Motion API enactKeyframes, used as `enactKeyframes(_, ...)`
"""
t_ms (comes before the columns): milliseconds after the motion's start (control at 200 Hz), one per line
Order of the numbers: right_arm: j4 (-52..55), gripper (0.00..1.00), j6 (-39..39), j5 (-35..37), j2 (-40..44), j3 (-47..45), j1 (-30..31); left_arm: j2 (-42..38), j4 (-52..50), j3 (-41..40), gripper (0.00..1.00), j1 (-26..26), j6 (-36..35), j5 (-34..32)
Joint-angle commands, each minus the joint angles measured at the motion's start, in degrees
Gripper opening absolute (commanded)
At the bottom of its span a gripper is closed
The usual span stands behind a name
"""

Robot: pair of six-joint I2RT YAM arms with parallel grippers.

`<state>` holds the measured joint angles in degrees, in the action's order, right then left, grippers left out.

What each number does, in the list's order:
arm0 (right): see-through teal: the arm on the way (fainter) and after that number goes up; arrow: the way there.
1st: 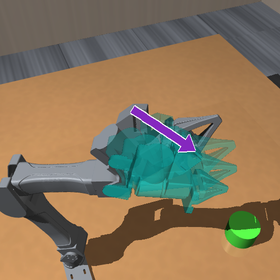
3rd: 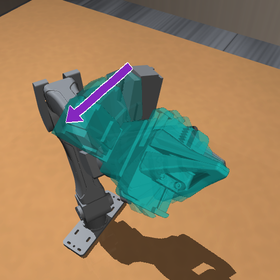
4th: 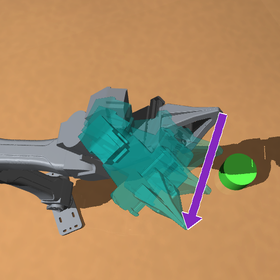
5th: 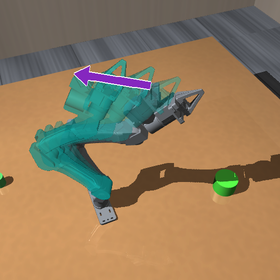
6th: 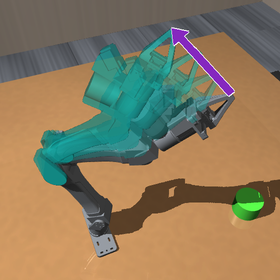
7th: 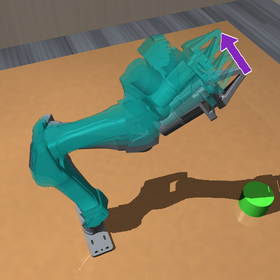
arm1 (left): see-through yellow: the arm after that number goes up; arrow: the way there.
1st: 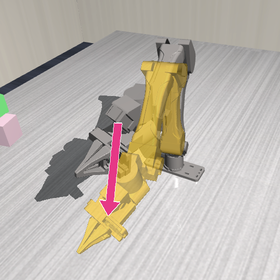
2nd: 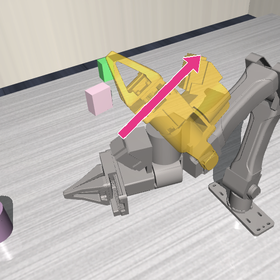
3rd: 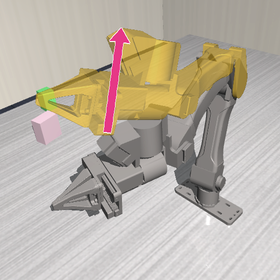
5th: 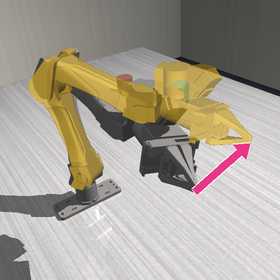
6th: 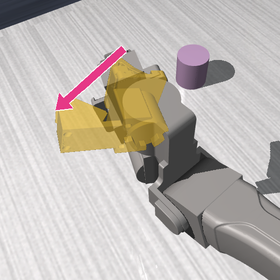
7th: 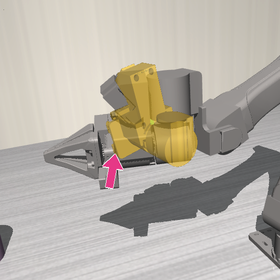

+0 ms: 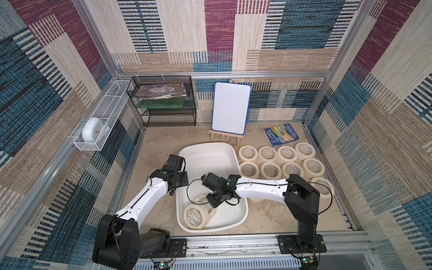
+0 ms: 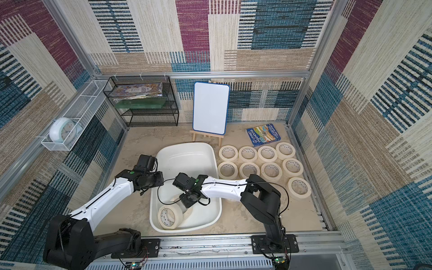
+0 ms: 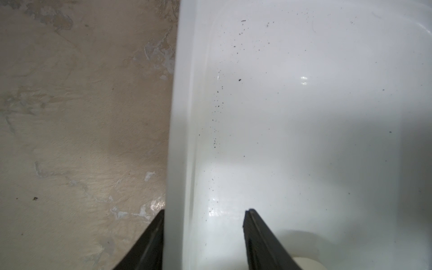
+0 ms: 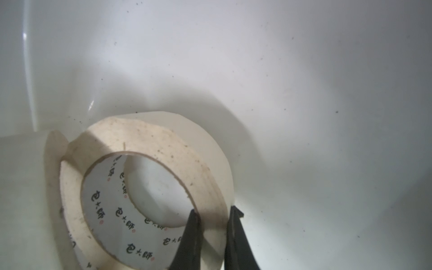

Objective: Take out the art tape in the storage box
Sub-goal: Pick up the art tape from the storage box, then place the art tape at the center of the board.

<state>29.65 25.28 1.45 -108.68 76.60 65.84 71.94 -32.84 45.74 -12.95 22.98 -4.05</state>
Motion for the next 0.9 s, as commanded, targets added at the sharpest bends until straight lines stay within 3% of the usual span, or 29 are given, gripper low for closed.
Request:
enactKeyframes(0,1.2,0.00,1.4,2.9,2.4,0.9,0.0,-0.2,1.3,0.1,0.55,0.1,0.0,1.2)
enactKeyframes(330,10.2,0.00,9.5,12.6,17.6,-4.3,-4.3,0.6,2.5,0.4,0.55,0.0,-0.6,1.9)
enactKeyframes(566,20.9,0.00,15.9,19.3,36.3,-16.4,-19.8,1.3,3.5,0.4,0.55,0.1,-1.2,2.7)
enactKeyframes(691,30.5,0.00,17.8,23.3,45.4,-18.5,-30.0,1.8,4.2,0.6,0.55,0.1,-1.3,3.7)
enactKeyframes(821,36.8,0.00,16.6,21.7,48.8,-21.4,-40.9,2.9,4.8,1.2,0.55,0.1,-1.6,4.9)
enactKeyframes(896,36.9,0.00,16.2,19.3,49.0,-23.7,-43.5,3.5,5.3,1.6,0.54,0.1,-1.7,5.6)
